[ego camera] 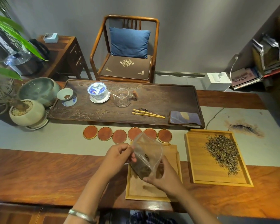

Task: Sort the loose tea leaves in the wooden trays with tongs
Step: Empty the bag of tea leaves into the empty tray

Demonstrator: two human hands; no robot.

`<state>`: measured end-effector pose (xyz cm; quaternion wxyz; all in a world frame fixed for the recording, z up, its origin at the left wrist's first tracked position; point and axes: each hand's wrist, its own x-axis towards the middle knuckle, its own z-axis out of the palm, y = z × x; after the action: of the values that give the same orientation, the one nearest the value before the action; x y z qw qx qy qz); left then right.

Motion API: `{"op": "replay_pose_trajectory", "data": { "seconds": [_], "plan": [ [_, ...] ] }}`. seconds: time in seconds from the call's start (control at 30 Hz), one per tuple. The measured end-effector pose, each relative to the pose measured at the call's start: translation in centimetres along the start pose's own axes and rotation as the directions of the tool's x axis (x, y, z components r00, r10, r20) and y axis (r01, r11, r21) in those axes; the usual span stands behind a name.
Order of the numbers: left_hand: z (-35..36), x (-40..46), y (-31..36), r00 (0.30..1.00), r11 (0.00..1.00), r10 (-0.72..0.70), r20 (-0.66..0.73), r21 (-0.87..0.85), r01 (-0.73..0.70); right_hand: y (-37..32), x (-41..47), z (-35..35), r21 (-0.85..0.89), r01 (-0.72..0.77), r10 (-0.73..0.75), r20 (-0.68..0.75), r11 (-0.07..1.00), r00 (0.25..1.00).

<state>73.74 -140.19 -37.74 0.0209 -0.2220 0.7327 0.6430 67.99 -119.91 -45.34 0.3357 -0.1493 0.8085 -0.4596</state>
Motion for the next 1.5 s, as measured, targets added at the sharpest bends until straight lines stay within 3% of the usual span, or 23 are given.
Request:
{"op": "replay_pose_trajectory", "data": {
  "seconds": [0.1,0.37,0.63,0.77,0.93,1.1,1.23,1.37,1.5],
  "plan": [
    [0.0,0.2,0.2,1.000,1.000,0.022,0.021,0.002,-0.022,-0.9,1.6,1.0,0.171,0.044,-0.050,0.030,0.984,0.998],
    [-1.3,0.2,-0.6,0.999,1.000,0.002,-0.032,0.002,-0.002,-2.0,3.1,0.9,0.050,0.148,-0.146,-0.047,0.988,0.988],
    [-3.4,-0.1,-3.7,0.992,0.997,-0.045,-0.121,0.052,0.052,-2.5,1.6,-3.3,0.193,-0.031,0.026,0.031,0.981,0.999],
    [-2.3,-0.3,-4.4,0.993,0.996,-0.078,0.089,-0.026,0.081,-2.3,-0.2,-5.3,0.305,-0.134,0.079,0.185,0.943,0.979],
    [0.6,-1.8,-5.6,0.902,0.977,-0.174,0.395,-0.042,0.207,-1.3,-2.3,-5.8,0.409,-0.228,0.079,0.350,0.883,0.933],
    [3.1,-4.2,-7.2,0.930,0.982,-0.159,0.333,-0.048,0.185,0.6,-3.6,-5.0,0.489,-0.394,0.203,0.397,0.778,0.895],
    [4.7,-6.1,-8.2,0.935,0.934,-0.310,0.170,-0.132,0.333,2.2,-4.9,-3.3,0.524,-0.386,0.282,0.269,0.759,0.921],
    [5.3,-7.6,-8.8,0.847,0.833,-0.485,0.219,-0.179,0.523,3.6,-6.1,-1.7,0.447,-0.376,0.346,0.151,0.812,0.926],
    [5.1,-8.1,-8.6,0.808,0.786,-0.546,0.223,-0.197,0.586,3.8,-6.2,-0.8,0.401,-0.393,0.395,0.081,0.828,0.915]
  ]
}}
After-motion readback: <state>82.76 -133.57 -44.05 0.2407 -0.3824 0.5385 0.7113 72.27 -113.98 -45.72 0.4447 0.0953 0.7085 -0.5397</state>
